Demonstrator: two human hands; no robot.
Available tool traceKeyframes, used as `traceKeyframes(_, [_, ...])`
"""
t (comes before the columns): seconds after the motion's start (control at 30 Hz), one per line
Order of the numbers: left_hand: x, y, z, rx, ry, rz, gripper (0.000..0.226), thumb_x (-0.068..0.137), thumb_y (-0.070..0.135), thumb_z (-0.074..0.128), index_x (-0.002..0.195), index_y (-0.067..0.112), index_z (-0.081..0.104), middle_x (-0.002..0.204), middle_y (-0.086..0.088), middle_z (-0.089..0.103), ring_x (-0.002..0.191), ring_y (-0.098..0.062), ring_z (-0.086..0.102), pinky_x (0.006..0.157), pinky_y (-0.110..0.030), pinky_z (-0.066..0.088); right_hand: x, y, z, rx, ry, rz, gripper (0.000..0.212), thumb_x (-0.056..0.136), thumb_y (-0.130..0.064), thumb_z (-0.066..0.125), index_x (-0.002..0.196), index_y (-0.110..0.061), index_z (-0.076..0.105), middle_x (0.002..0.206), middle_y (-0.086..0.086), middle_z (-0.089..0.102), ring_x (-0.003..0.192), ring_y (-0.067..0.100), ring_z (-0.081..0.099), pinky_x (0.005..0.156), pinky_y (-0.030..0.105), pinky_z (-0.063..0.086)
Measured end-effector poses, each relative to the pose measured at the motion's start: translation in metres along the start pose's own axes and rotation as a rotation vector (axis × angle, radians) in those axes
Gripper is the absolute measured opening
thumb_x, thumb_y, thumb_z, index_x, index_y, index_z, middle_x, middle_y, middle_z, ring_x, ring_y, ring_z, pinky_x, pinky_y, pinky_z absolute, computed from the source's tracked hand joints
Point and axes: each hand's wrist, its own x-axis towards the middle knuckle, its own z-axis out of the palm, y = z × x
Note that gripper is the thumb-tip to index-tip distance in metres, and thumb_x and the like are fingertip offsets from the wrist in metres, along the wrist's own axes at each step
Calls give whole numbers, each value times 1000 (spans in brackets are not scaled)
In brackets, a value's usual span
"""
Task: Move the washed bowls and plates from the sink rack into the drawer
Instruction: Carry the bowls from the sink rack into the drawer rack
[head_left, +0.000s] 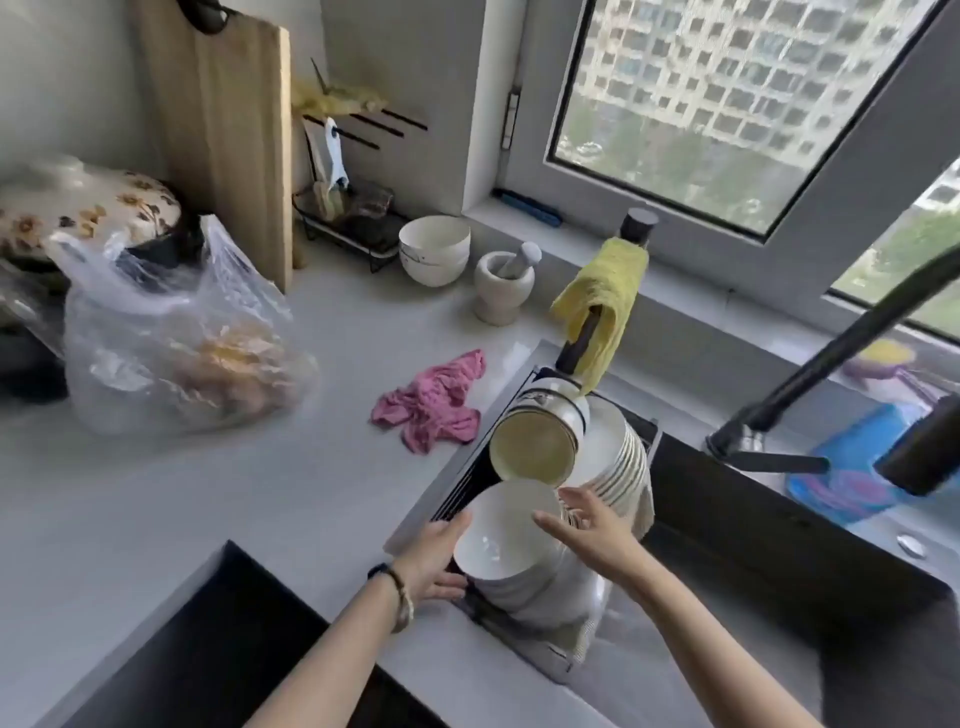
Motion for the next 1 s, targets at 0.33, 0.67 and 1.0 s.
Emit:
traceKeyframes(0.33, [35,-19,16,-8,15,-38,34,97,32,44,123,12,36,125,-12,45,67,-29,69,54,-30,59,26,17,5,-169,-16,-113,44,83,-49,68,119,-24,68,113,0,70,107,16,62,96,40,49])
traceKeyframes(0.67, [34,-30,22,-65,140,89,22,98,8,38,118,16,35,83,-11,56,41,-17,64,36,-20,49,19,23,18,19,62,-157,76,64,-69,66,127,-27,64,121,-7,66,116,10,57,102,39,46])
traceKeyframes(1.0, [26,-28,24,14,196,166,27,96,2,30,114,23,34,96,-13,58,41,-15,64,38,-20,50,15,23,22,177,77,-197,56,80,-27,79,132,-18,59,122,-10,66,113,-6,59,102,24,47])
